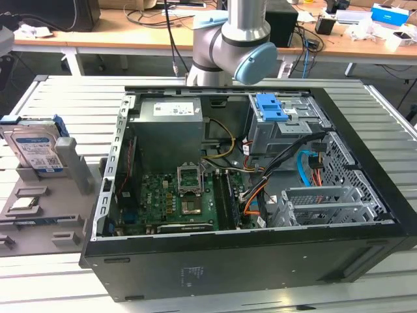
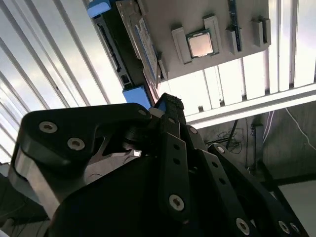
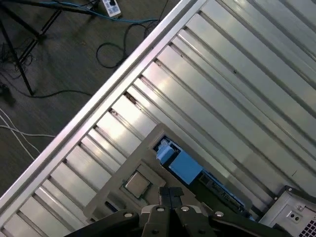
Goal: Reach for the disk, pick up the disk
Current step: 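Pick up the disk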
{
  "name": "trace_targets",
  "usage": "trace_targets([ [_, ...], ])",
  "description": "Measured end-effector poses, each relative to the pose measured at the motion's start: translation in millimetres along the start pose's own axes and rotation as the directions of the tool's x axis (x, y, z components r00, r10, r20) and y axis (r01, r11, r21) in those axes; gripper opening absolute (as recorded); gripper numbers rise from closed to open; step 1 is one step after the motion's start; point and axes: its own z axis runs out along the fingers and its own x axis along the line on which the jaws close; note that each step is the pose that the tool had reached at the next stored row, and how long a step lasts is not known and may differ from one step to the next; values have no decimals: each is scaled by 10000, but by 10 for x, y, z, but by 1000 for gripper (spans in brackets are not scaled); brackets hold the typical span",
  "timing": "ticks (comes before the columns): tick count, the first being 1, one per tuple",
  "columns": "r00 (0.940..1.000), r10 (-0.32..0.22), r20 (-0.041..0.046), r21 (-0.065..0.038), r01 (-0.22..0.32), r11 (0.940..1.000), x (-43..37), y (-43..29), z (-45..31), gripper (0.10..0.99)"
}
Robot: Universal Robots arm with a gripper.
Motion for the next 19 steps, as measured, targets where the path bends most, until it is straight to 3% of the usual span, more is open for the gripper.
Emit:
trace_targets([
  [4,9971,-762,-29,-1,762,9971,0,0,0,106],
  [8,9884,-1518,-58,-4,1518,9884,0,0,0,106],
  [12,9712,-2379,-91,-9,2379,9713,0,-1,0,106],
  [14,9655,-2602,-99,-11,2602,9656,0,0,0,106],
  [15,9603,-2789,-107,-14,2789,9603,0,0,0,106],
  [17,9425,-3338,-128,-20,3339,9426,0,0,0,106],
  [19,9313,-3639,-139,-24,3639,9314,0,0,0,106],
])
